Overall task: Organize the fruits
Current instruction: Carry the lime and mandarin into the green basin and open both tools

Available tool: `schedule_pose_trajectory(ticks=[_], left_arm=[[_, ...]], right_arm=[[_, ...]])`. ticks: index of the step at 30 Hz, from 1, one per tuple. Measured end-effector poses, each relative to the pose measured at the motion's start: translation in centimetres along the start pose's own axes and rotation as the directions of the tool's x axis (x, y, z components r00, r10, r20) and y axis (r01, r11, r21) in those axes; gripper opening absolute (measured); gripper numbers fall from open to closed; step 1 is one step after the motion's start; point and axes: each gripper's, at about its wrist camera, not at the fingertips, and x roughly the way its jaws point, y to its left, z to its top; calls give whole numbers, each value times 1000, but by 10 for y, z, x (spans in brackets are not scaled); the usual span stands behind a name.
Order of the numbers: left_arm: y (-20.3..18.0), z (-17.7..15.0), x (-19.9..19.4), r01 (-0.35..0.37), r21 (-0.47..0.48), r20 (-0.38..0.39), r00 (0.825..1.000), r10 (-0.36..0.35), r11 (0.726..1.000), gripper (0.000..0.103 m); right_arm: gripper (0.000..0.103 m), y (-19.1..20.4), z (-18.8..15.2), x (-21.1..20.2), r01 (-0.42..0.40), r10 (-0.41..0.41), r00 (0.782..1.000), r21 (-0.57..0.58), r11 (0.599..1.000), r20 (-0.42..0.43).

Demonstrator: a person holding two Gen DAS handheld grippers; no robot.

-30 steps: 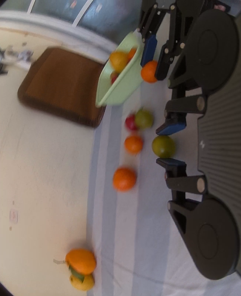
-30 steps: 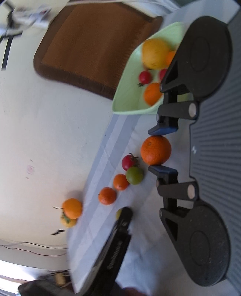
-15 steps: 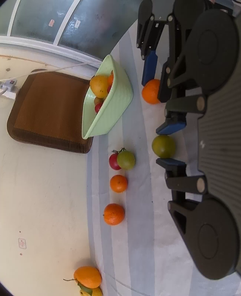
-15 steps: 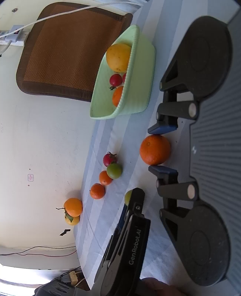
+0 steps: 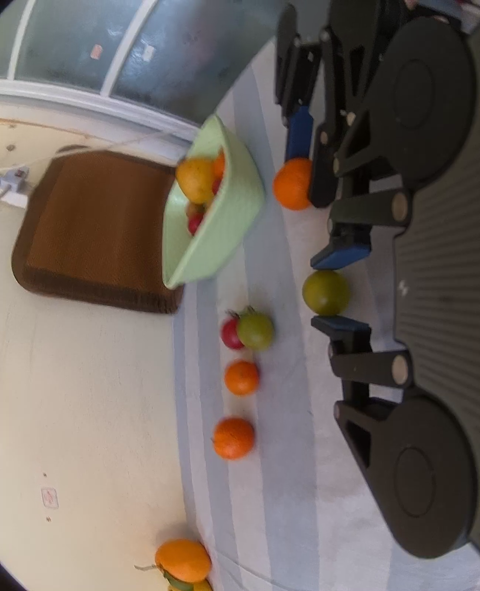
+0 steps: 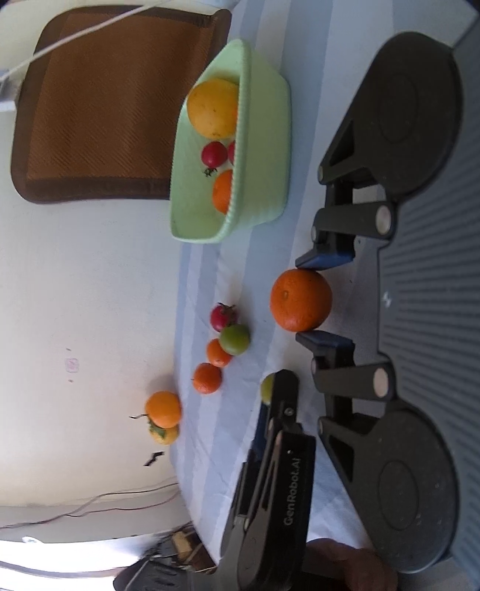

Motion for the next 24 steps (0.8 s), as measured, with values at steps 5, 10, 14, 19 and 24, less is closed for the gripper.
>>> schedule_pose_trajectory(ticks=[5, 10, 14, 19, 24], left_arm=[[-17, 44, 0, 76, -5, 63, 995, -76, 997, 28], [-34, 88, 36, 135, -27, 53, 990, -133, 991, 28], [-41, 108, 79, 150, -52, -10, 989, -151, 987, 28], [-48, 113, 108, 122, -47, -48, 991, -124, 991, 32], [-45, 115, 103, 130, -61, -26, 991, -132, 990, 38]], right_arm=[[38, -18, 14, -21, 18, -22, 992, 36, 999, 123], [38, -49, 30, -23, 105, -115, 977, 67, 992, 181], [38, -68, 35, -8, 131, -143, 978, 85, 988, 152], [39, -76, 32, 3, 127, -139, 980, 89, 988, 141], [40, -83, 31, 4, 125, -142, 977, 112, 986, 157]])
